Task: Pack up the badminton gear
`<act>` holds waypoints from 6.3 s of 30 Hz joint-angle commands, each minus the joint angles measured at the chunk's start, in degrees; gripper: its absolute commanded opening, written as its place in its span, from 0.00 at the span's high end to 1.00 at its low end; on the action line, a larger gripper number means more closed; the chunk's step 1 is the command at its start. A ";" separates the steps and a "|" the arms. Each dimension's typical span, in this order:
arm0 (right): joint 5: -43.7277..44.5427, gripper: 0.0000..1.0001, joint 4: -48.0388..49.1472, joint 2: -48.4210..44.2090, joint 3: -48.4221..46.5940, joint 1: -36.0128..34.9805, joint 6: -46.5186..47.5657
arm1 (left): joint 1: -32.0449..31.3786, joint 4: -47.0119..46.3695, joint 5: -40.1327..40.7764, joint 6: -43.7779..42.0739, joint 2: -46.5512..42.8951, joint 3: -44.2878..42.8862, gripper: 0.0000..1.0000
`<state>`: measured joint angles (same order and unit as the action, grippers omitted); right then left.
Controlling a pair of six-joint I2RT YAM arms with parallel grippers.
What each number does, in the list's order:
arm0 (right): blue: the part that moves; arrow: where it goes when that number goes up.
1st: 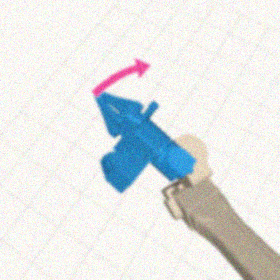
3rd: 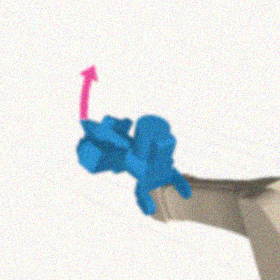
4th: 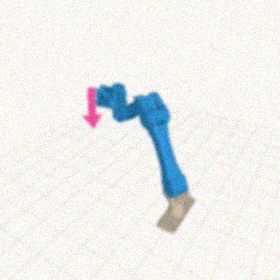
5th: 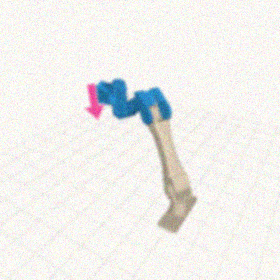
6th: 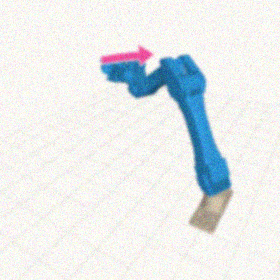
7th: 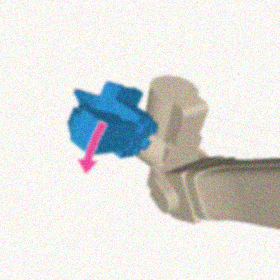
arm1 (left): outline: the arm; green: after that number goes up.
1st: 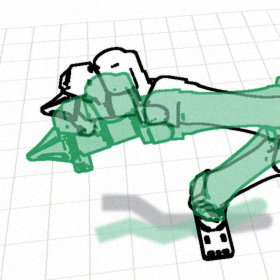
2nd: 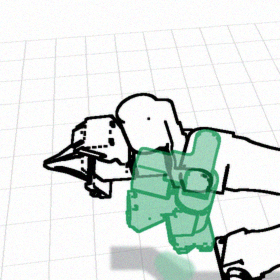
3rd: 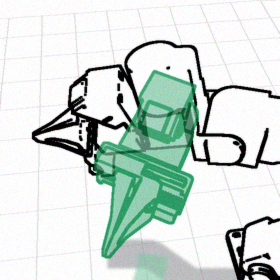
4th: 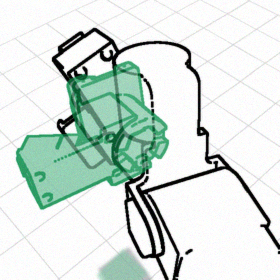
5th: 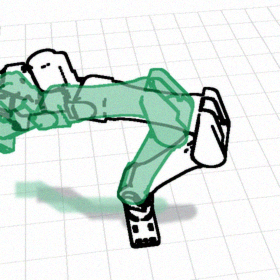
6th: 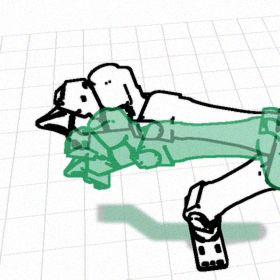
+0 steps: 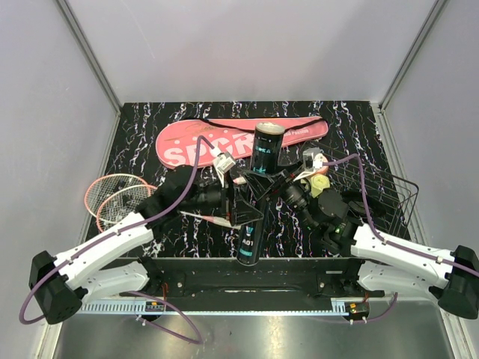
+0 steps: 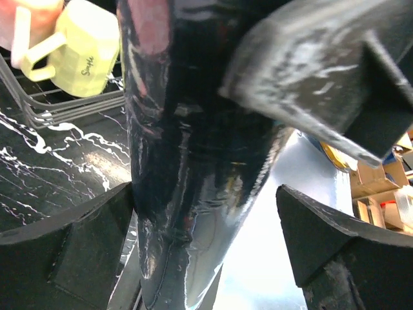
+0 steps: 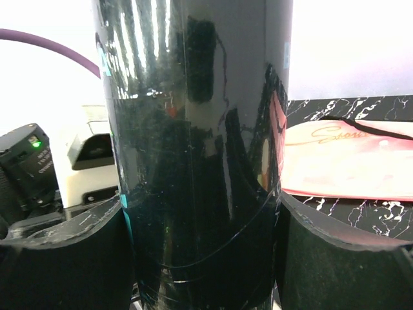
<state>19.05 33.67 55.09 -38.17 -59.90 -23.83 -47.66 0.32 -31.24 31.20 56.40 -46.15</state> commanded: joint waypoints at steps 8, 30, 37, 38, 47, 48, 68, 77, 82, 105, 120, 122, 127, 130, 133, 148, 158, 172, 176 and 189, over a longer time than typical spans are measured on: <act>3.80 0.48 6.24 -3.58 1.09 -0.31 1.42 | 0.98 2.93 14.97 1.67 -0.51 -5.25 0.43; 9.43 0.00 -22.42 -12.73 4.86 -0.22 20.33 | 42.90 -19.26 30.71 51.48 16.17 3.78 0.34; 6.61 0.00 -22.24 -11.85 6.26 -0.31 18.56 | 44.32 -36.00 47.75 59.50 38.93 -12.09 0.31; 6.96 0.00 -22.42 -12.02 6.44 -0.31 18.74 | 44.49 -35.65 48.90 60.29 44.44 -15.08 0.30; 13.55 0.00 -27.78 -15.01 6.53 -0.31 17.59 | 47.57 -29.50 50.93 69.95 72.24 -43.57 0.27; 14.34 0.00 -27.78 -14.75 6.53 -0.13 18.03 | 47.57 -29.06 51.45 70.14 73.49 -46.37 0.26; 9.34 0.00 -33.32 -6.14 0.56 -0.13 19.61 | 49.42 -32.75 44.62 63.47 64.64 -37.03 0.01; -0.76 0.00 -40.88 1.85 -6.73 -0.13 9.87 | 47.92 -33.20 31.61 53.10 36.35 -10.06 0.03; -1.47 0.00 -40.61 11.84 -13.49 0.65 2.32 | 47.92 -24.07 22.22 39.34 18.79 -3.42 0.03; 7.50 0.00 -54.24 72.51 -76.91 25.53 -14.68 | 48.27 5.48 10.33 10.37 5.39 -14.49 0.02; -15.01 0.00 -47.47 97.04 -100.34 25.10 35.76 | 48.54 3.46 5.76 13.10 8.46 -13.18 0.03; -14.39 0.00 -47.47 97.57 -100.96 25.09 38.50 | 48.45 3.46 5.67 13.10 8.90 -13.18 0.03; -13.24 0.00 -47.12 100.38 -102.80 25.18 46.24 | 48.80 2.76 4.35 14.15 10.22 -13.00 0.03; -18.65 0.00 -49.83 103.98 -108.23 25.53 45.99 | 49.07 2.58 4.17 14.50 11.01 -12.74 0.03; -23.69 0.02 -52.92 106.62 -113.69 25.62 44.41 | 49.50 2.06 3.56 14.77 11.71 -12.47 0.03; -31.97 0.58 -48.43 107.77 -117.57 28.70 24.10 | 50.12 1.88 3.21 14.77 12.68 -12.38 0.04; -26.95 0.26 -53.54 105.41 -114.86 29.14 16.38 | 50.21 1.88 3.47 15.82 14.17 -11.86 0.04; -33.72 0.25 -51.87 96.27 -98.60 29.14 0.45 | 60.22 14.97 10.59 21.71 38.04 -19.93 0.02; -35.74 0.25 -51.69 93.80 -94.81 29.31 1.60 | 62.69 19.18 13.28 20.75 48.08 -30.62 0.02; -40.40 0.23 -47.65 87.12 -84.61 30.98 3.27 | 57.95 41.86 22.28 -5.97 75.68 -66.60 0.17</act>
<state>-18.72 -15.20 146.47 -124.01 -30.06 -21.04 12.60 34.70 -10.48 33.78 129.01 -107.31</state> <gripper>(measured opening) 0.769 0.855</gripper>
